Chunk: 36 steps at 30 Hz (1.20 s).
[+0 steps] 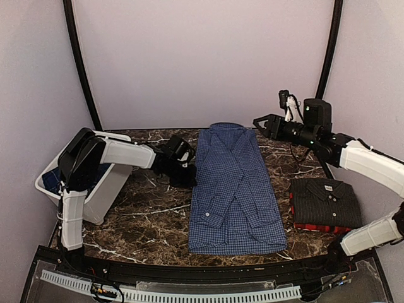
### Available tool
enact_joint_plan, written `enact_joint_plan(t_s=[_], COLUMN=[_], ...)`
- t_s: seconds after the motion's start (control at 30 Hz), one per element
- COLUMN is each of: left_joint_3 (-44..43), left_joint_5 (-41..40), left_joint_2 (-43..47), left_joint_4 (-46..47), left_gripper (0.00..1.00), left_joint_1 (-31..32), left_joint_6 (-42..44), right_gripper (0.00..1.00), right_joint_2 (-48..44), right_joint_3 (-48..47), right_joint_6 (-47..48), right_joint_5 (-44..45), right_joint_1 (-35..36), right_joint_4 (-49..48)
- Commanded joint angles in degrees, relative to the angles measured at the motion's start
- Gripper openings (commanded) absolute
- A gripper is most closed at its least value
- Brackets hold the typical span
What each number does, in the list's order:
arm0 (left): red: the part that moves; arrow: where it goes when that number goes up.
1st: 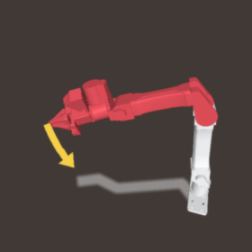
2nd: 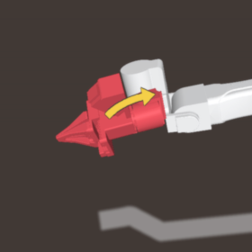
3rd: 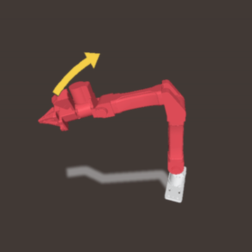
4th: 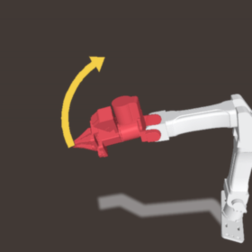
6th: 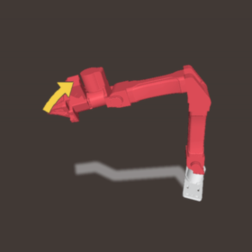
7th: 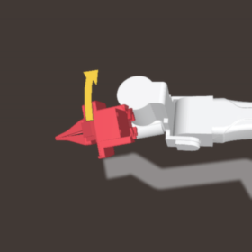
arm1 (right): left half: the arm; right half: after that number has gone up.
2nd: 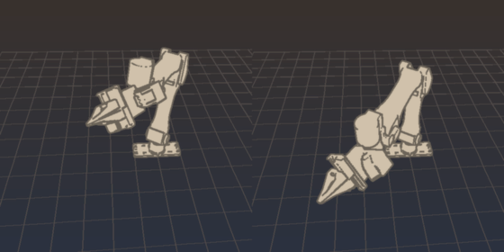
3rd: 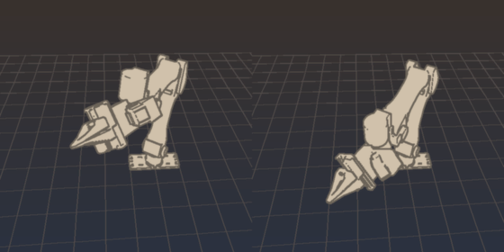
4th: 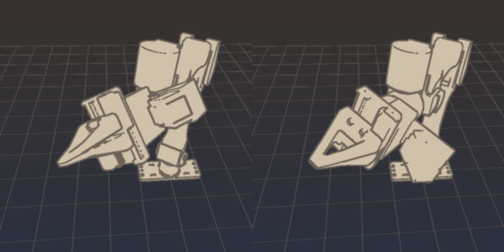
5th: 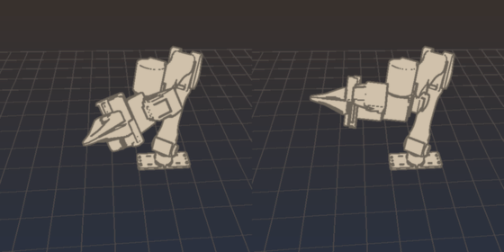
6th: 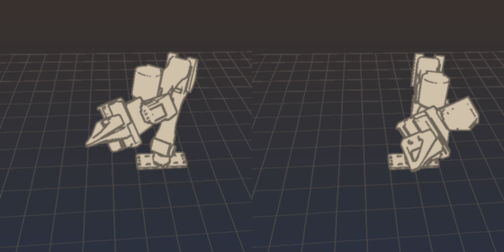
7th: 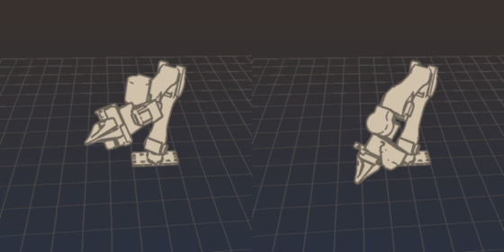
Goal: Fold and stack the long sleeve shirts
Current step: Move the rectangle-folded shirt to the center of the board.
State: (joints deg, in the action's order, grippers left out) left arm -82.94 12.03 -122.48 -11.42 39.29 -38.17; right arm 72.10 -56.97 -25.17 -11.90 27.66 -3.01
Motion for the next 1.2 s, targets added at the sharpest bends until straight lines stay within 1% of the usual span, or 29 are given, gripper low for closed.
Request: enact_joint_plan(t_s=[0.0,0.13,0.27,0.37,0.5,0.63,0.7,0.73,0.8,0.83,0.87,0.93,1.0,1.17], left_joint_3=[4.97,8.83,11.41,13.03,16.18,19.56,19.69,19.4,19.0,18.88,18.83,18.78,19.26,23.0], left_joint_5=[-3.62,-4.64,-5.71,-5.32,-5.5,-4.15,-3.89,-3.88,-3.89,-3.78,-3.64,-2.85,-1.23,1.96], left_joint_2=[5.08,7.88,10.3,12.06,14.6,16.82,17.17,17.31,18.1,18.97,19.44,21.62,23.16,27.06], left_joint_4=[-3.99,-4.15,-4.46,-4.39,-3.89,-1.52,-1.84,-2.07,-2.69,-3.03,-3.19,-3.63,-4.1,-5.21], left_gripper=[0.0,0.0,0.0,0.0,0.0,0.01,0.07,0.13,0.19,0.21,0.26,0.32,0.36,0.38], left_joint_1=[-2.24,-3.84,-4.65,-4.82,-4.83,-4.83,-4.83,-4.83,-4.83,-4.83,-4.83,-4.83,-4.83,-4.64], left_joint_6=[1.2,1.95,2.34,1.71,0.55,0.24,0.79,1.07,1.86,2.31,2.49,3.38,3.71,3.59], right_gripper=[0.62,0.7,0.83,0.98,0.99,0.99,0.98,0.99,0.99,0.99,0.99,0.99,0.99,0.99], right_joint_2=[-0.12,0.91,2.06,2.43,1.78,0.26,-1.44,-2.47,-4.64,-5.72,-6.63,-8.08,-8.73,-10.31], right_joint_3=[-0.81,-1.84,-3.22,-4.46,-5.18,-3.79,-2.3,-1.51,0.39,1.28,2.12,3.65,4.72,9.25], right_joint_6=[1.12,1.54,2.48,3.89,5.96,4.99,4.03,3.93,2.95,2.52,2.35,1.41,0.04,-5.55], right_joint_5=[2.27,3.28,5.34,9.51,18.33,22.65,24.56,25.0,26.31,26.41,25.61,22.16,19.36,12.39], right_joint_1=[1.43,2.87,5.14,8.04,12.05,12.59,12.52,12.51,12.28,12.05,11.8,11.26,11.1,11.23], right_joint_4=[-0.34,0.24,1.94,4.77,9.49,12.93,14.09,14.09,13.85,13.89,13.92,14.31,15.34,16.62])
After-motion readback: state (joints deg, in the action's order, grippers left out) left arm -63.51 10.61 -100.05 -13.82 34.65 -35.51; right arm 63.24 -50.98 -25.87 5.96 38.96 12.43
